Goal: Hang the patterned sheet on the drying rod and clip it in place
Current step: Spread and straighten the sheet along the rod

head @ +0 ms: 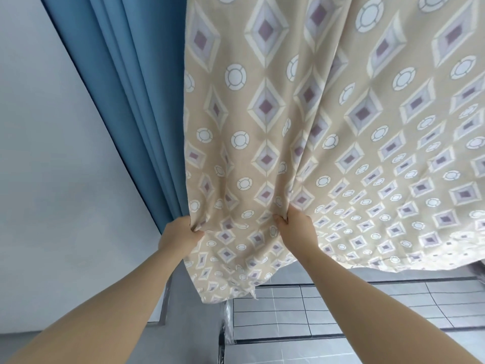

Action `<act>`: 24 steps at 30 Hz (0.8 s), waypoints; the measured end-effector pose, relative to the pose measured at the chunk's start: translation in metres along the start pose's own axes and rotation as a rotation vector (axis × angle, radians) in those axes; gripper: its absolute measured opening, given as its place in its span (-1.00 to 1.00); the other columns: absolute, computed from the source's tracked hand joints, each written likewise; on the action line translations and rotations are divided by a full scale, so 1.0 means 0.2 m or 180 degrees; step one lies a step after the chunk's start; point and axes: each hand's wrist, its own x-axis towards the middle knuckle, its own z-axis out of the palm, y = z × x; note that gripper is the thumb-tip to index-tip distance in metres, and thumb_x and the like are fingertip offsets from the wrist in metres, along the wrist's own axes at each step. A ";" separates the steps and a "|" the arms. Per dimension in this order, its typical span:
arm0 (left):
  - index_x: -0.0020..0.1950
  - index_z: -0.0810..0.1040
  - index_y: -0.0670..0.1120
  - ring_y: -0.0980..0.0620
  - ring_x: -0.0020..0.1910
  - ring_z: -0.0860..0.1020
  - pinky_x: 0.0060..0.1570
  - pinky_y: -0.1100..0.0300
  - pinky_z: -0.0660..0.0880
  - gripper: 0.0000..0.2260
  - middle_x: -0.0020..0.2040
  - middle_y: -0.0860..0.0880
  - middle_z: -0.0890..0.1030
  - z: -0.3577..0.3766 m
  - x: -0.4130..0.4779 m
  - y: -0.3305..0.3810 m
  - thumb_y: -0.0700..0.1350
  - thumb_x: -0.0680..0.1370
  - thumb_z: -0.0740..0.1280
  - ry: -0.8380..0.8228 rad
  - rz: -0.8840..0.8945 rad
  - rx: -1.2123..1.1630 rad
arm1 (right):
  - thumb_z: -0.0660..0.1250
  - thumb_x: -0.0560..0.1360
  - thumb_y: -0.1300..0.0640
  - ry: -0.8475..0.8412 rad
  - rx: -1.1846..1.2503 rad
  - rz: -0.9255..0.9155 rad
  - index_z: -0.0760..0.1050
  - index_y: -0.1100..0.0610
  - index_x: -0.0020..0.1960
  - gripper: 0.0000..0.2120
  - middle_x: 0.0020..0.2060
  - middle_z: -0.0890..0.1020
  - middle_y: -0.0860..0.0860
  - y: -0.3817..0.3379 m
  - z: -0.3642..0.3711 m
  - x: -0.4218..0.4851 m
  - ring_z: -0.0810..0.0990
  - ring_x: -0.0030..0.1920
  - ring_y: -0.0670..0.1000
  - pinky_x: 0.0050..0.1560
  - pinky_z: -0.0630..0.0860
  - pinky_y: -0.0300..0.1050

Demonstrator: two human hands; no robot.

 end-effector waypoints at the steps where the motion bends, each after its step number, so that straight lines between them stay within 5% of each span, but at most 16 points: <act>1: -0.19 0.45 -0.19 -0.09 -0.19 0.52 -0.25 0.17 0.37 -0.82 -0.23 -0.11 0.55 0.01 0.00 0.00 -0.09 0.47 0.35 -0.0011 -0.0013 -0.0053 | 0.16 0.56 0.15 0.0001 0.0071 0.0021 0.44 0.14 -0.01 -0.89 -0.25 0.51 0.03 0.00 0.00 0.00 0.48 -0.18 0.12 -0.22 0.41 -0.07; 4: -0.06 0.48 -0.24 -0.07 -0.22 0.49 -0.28 0.17 0.35 -0.79 -0.18 -0.13 0.55 0.01 -0.01 0.00 -0.10 0.46 0.35 0.0034 -0.0114 -0.0230 | 0.20 0.53 0.13 -0.0073 0.0363 0.0144 0.44 0.09 0.05 -0.88 -0.24 0.56 0.00 0.04 0.01 -0.03 0.52 -0.16 0.07 -0.19 0.43 -0.07; 9: -0.19 0.34 -0.19 -0.07 -0.28 0.41 -0.32 0.15 0.29 -0.81 -0.29 -0.09 0.40 0.06 -0.05 0.02 -0.16 0.45 0.35 0.0140 -0.0139 -0.0533 | 0.30 0.51 0.03 -0.0149 0.0785 0.0586 0.45 0.06 0.16 -0.76 -0.09 0.57 -0.06 0.15 0.00 -0.11 0.52 -0.04 -0.02 -0.12 0.37 -0.19; 13: 0.05 0.39 -0.19 -0.14 -0.12 0.49 -0.20 0.06 0.42 -0.76 -0.06 -0.16 0.52 0.13 -0.09 0.11 -0.17 0.46 0.35 0.0452 0.0109 -0.1084 | 0.28 0.51 0.09 -0.0062 0.0893 0.0729 0.46 0.05 0.11 -0.82 -0.07 0.58 -0.04 0.26 -0.02 -0.16 0.51 -0.08 -0.02 -0.23 0.37 -0.24; 17: 0.41 0.26 -0.15 -0.20 0.22 0.40 0.14 -0.10 0.43 -0.39 0.30 -0.18 0.38 0.25 -0.22 0.23 -0.18 0.41 0.41 0.1099 -0.0165 -0.1179 | 0.28 0.51 0.12 -0.0123 0.1067 0.0857 0.47 0.08 0.11 -0.82 -0.09 0.54 -0.04 0.42 -0.09 -0.22 0.47 -0.10 -0.03 -0.16 0.36 -0.18; 20: 0.43 0.24 -0.13 -0.22 0.28 0.34 0.18 -0.12 0.40 -0.37 0.38 -0.19 0.27 0.36 -0.35 0.36 -0.23 0.40 0.41 0.1392 -0.0265 -0.1250 | 0.28 0.51 0.13 -0.0126 0.1125 0.0866 0.47 0.07 0.09 -0.84 -0.09 0.54 -0.04 0.56 -0.19 -0.22 0.46 -0.17 -0.07 -0.28 0.35 -0.27; 24: 0.35 0.34 -0.11 -0.16 0.22 0.39 0.15 -0.05 0.43 -0.51 0.31 -0.15 0.32 0.61 -0.49 0.56 -0.22 0.44 0.37 0.1042 -0.0336 -0.1332 | 0.28 0.51 0.13 -0.0265 0.1212 0.0875 0.46 0.04 0.03 -0.89 -0.09 0.57 -0.02 0.79 -0.38 -0.21 0.52 -0.13 0.00 -0.29 0.38 -0.26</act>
